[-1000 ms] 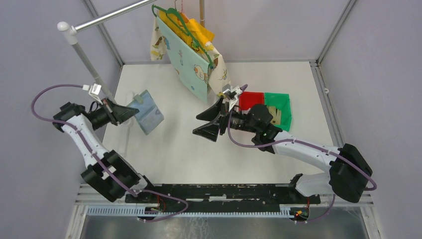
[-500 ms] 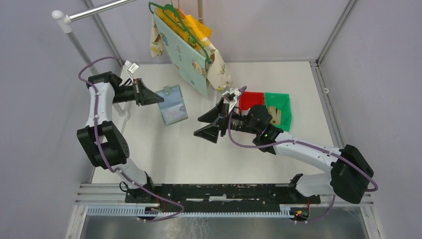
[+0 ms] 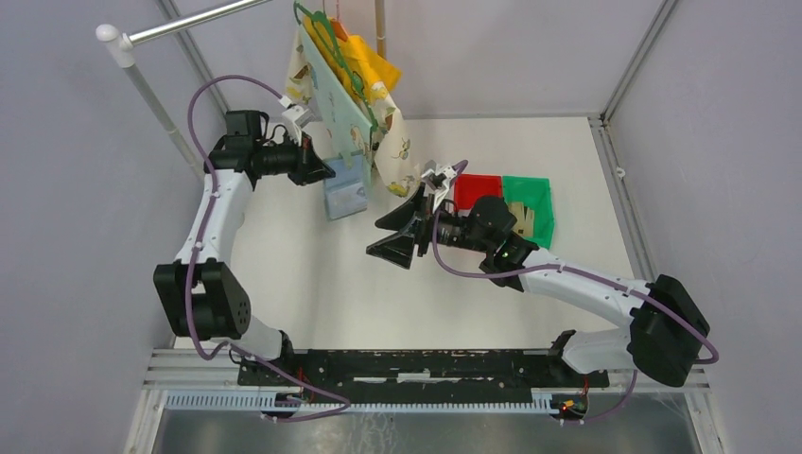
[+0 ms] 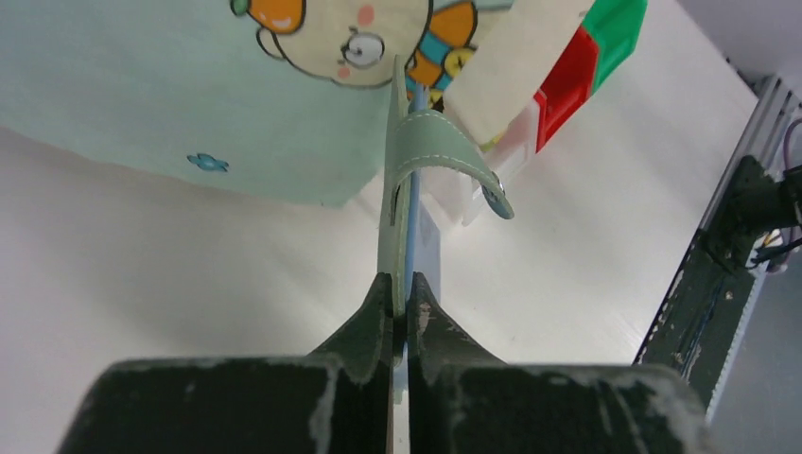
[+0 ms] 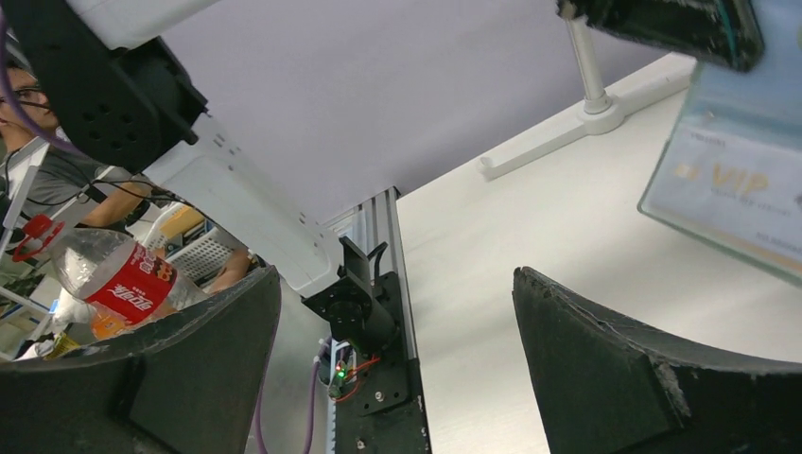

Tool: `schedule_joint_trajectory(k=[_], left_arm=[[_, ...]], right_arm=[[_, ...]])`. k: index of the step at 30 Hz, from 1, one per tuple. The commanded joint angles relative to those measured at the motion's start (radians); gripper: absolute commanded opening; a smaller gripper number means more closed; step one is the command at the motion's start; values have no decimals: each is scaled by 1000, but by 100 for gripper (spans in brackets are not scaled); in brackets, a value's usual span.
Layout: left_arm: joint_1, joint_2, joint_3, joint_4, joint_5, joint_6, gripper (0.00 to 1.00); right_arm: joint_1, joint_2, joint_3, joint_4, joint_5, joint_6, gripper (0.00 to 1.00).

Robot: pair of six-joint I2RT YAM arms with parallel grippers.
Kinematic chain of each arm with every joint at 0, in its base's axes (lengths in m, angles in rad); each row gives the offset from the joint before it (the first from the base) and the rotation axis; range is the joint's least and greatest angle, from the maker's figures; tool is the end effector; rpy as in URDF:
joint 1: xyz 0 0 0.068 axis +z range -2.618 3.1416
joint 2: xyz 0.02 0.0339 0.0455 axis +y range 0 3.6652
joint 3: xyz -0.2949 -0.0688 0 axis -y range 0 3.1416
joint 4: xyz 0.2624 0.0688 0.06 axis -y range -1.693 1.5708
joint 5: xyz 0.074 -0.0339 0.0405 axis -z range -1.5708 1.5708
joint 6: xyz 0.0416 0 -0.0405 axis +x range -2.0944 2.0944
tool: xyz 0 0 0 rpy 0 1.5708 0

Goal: Take the credit cards out of the card holder
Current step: Remove the credit card from the card holder.

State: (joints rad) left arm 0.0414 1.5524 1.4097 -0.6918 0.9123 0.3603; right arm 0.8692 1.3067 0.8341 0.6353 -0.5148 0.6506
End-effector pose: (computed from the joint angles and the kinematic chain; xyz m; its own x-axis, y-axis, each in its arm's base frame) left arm 0.3507 -0.0184 0.3567 -0.5146 0.1946 -0.8350 0.7339 0.6035 -0.3116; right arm 0.1862 0.2521 0.3500 -0.5094 0.2139 -0.8335 -0.8419 0.0768 0.5342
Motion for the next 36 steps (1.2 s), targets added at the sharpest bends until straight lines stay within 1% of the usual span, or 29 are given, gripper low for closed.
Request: schedule_joint_trajectory(k=[1, 4, 5, 7, 12, 16, 19, 21, 24, 26, 28, 31, 36], left_arm=[[11, -99, 37, 51, 64, -207, 2], [11, -145, 95, -74, 157, -208, 2], [12, -162, 108, -93, 196, -216, 2], [3, -204, 109, -98, 251, -254, 2], [-44, -304, 69, -98, 278, -395, 2], [-113, -391, 25, -89, 260, -475, 2], [-160, -440, -13, -35, 222, -551, 2], [-203, -451, -29, 5, 189, -603, 2], [-293, -453, -27, 36, 100, -635, 2], [-338, -449, -30, 68, 64, -666, 2], [-342, -441, -28, 89, 60, -697, 2], [-345, -436, -27, 89, 83, -700, 2], [-350, -436, 4, 83, 99, -704, 2]], right_arm=[[-1, -42, 40, -40, 25, -42, 98], [-2, -96, 8, -63, 47, -70, 98], [-1, -114, -4, -65, 53, -77, 98], [-1, -149, -27, -80, 68, -92, 98], [-1, -195, -36, -161, 118, -138, 98], [-8, -225, -50, -214, 165, -178, 98], [-20, -247, -66, -250, 182, -206, 98], [-25, -259, -51, -320, 195, -250, 98], [-33, -292, -61, -362, 201, -293, 98], [-39, -319, -78, -363, 191, -305, 98], [-45, -335, -95, -346, 153, -305, 98], [-53, -348, -127, -283, 57, -280, 98], [-71, -367, -181, -195, -45, -241, 88]])
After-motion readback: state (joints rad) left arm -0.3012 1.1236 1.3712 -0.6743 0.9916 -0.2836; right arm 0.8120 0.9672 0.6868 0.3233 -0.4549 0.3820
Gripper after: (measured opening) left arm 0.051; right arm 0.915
